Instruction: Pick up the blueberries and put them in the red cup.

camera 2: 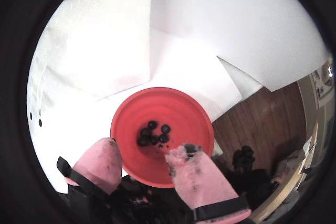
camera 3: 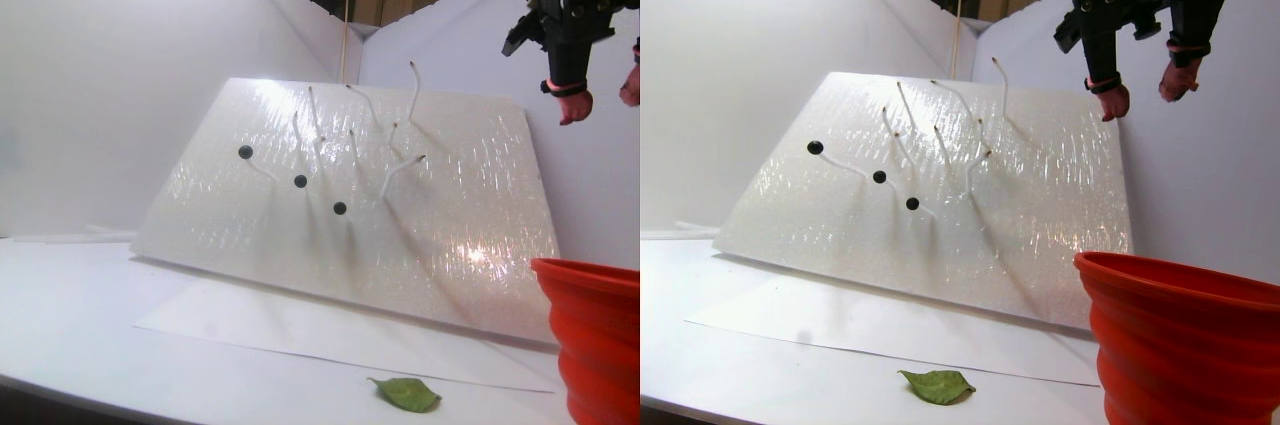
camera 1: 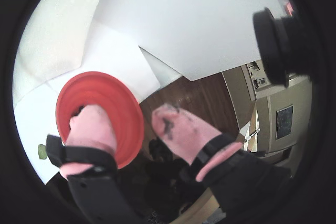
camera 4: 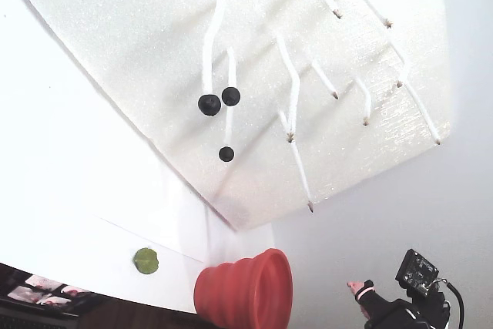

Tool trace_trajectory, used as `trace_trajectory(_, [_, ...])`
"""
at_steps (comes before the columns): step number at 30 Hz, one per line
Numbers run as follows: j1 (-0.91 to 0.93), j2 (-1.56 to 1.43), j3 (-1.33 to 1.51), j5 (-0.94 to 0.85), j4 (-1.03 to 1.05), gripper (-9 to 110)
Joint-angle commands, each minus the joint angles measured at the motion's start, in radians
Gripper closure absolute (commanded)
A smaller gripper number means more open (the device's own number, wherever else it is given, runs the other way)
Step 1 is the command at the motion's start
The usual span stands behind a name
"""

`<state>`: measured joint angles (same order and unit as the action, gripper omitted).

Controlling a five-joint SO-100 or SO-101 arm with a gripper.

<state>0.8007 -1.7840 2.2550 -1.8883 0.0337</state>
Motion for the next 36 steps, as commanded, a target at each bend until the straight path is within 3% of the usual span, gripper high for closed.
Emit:
trace_trajectory(1, [-0.008, -0.067, -0.015, 0.012, -0.025, 84])
trace_trajectory(36, [-0.261, -0.325, 0.112, 0.100, 0.146, 86])
